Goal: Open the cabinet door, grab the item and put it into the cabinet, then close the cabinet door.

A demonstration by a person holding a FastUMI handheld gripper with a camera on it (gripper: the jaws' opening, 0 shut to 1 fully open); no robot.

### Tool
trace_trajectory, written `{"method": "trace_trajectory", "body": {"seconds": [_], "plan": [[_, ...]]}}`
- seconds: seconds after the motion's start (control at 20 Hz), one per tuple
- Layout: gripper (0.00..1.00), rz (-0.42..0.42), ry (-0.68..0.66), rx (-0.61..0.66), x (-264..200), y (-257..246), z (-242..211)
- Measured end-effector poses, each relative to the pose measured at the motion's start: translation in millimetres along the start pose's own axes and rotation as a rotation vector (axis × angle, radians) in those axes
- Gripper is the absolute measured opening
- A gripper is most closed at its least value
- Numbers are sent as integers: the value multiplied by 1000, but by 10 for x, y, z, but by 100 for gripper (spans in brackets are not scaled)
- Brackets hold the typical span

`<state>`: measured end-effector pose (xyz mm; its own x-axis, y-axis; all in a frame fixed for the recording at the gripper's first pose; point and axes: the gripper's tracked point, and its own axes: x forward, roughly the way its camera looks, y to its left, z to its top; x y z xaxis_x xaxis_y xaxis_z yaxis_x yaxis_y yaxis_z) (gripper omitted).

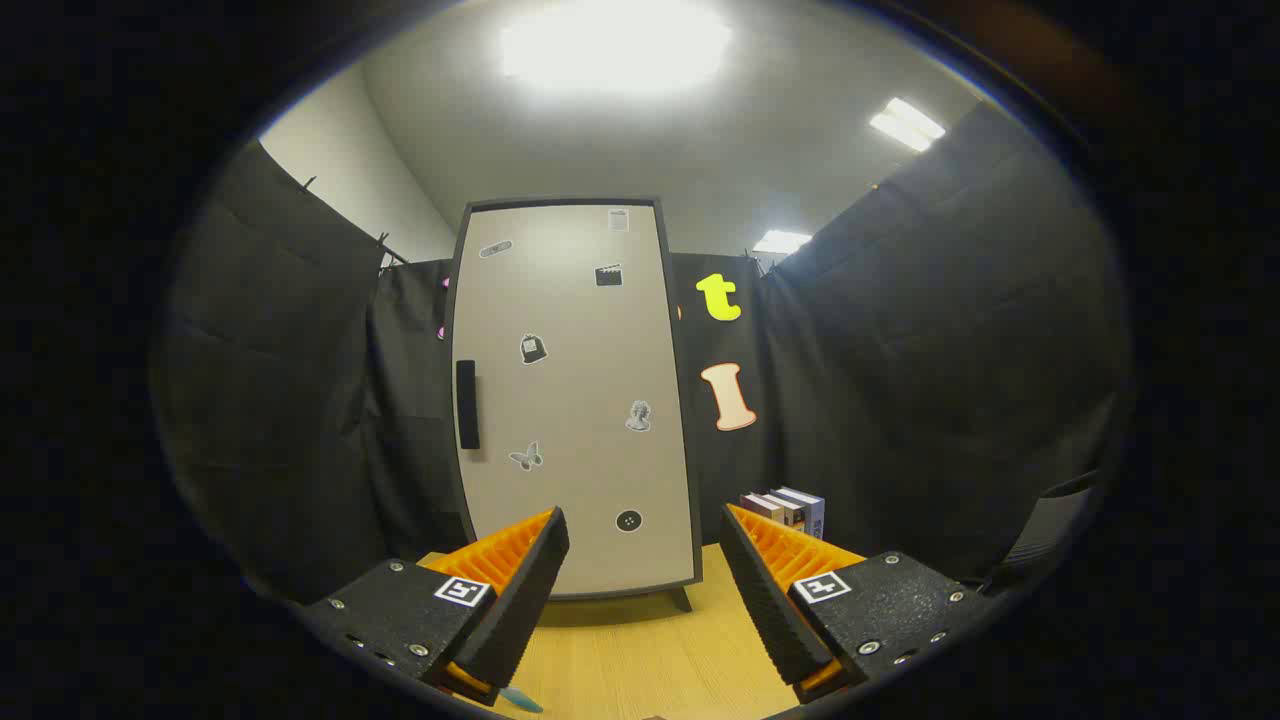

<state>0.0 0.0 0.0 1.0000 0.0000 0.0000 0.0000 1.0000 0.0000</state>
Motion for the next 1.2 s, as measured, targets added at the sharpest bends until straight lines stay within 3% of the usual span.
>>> {"method": "trace_trajectory", "body": {"seconds": [0.65, 1.2], "plan": [[94, 39, 14, -47, 86, 132, -60], [94, 67, 20, -15, 242, 259, -50]]}}
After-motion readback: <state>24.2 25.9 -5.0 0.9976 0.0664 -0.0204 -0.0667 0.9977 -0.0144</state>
